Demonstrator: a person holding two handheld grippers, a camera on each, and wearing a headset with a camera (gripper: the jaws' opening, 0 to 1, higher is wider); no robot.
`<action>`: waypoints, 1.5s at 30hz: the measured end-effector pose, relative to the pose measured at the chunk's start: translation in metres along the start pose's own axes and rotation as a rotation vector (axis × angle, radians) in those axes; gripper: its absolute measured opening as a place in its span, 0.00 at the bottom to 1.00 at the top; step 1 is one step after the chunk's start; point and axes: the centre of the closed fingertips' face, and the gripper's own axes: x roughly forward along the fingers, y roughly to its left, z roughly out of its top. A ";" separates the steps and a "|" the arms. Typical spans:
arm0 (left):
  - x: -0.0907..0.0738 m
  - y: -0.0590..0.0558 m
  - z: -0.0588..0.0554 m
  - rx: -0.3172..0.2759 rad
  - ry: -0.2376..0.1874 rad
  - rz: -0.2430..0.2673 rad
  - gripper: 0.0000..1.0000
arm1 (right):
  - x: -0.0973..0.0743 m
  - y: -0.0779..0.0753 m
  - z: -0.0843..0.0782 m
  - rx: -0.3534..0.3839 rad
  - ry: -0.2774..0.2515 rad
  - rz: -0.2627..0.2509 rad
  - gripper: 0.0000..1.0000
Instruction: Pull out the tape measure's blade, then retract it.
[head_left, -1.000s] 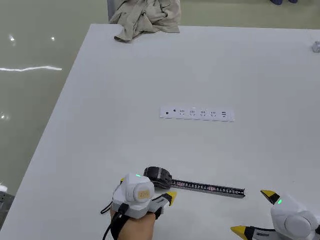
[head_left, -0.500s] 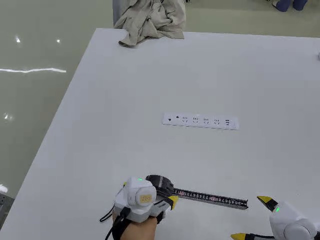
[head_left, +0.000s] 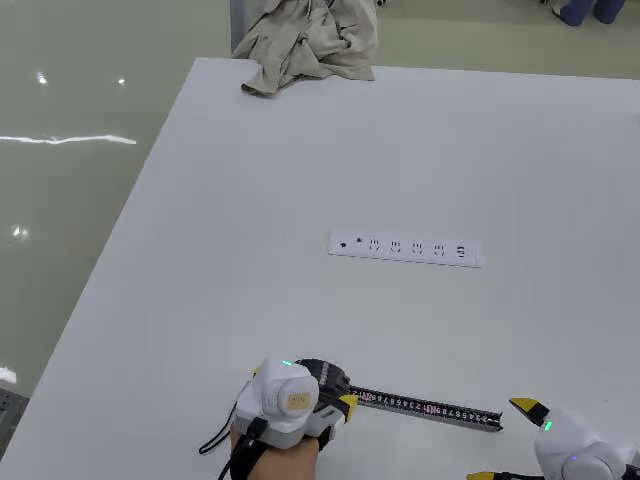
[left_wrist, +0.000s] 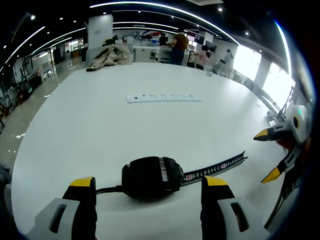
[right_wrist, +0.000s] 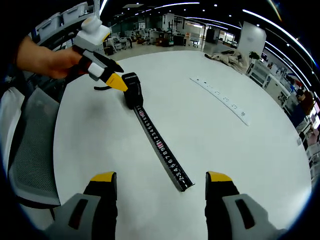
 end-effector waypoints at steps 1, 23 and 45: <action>0.001 0.000 0.000 -0.001 0.001 0.000 0.84 | 0.001 -0.001 0.000 -0.002 0.003 0.002 0.73; 0.014 -0.001 -0.004 -0.034 0.021 0.009 0.78 | 0.025 -0.015 -0.020 -0.032 0.074 0.058 0.64; 0.022 -0.002 -0.002 -0.052 0.012 0.010 0.73 | 0.038 -0.023 -0.031 -0.098 0.128 0.102 0.56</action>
